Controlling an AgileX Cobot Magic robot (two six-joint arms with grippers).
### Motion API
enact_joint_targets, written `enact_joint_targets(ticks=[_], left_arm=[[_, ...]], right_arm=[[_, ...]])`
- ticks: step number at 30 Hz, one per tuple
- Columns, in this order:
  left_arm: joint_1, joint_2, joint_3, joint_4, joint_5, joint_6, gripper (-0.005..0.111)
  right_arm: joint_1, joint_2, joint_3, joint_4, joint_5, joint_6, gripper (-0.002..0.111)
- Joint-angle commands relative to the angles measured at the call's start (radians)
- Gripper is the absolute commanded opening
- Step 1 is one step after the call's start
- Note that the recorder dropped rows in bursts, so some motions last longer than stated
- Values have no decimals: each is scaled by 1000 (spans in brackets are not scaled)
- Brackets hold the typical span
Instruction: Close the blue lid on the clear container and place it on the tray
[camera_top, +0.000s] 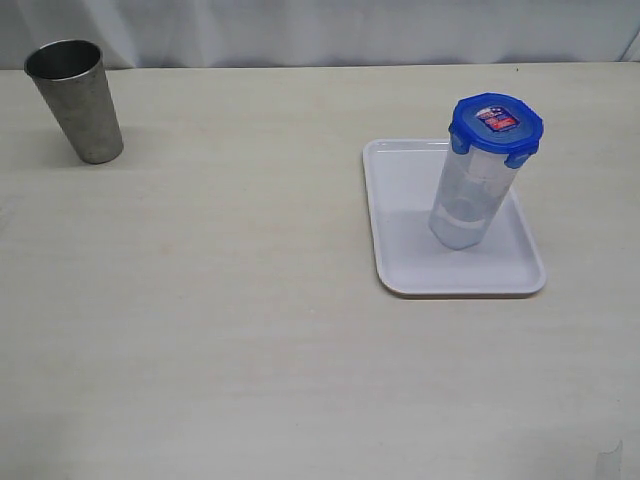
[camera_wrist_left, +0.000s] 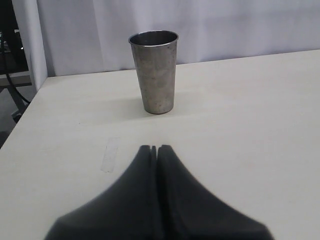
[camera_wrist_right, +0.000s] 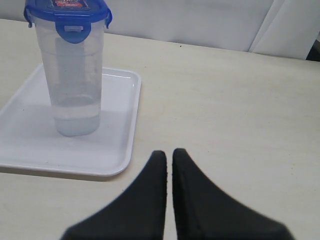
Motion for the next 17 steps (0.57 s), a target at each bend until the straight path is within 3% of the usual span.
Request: enact_joint_targets(ticks=[1,17], left_arm=[[2,-2,3,3,-4,-5,0],[2,-2,3,1,5,-5,0]], right_arm=[[-7,-4,1,-6,0,-1,4],[-7,-4,1,-6,0,-3,4]])
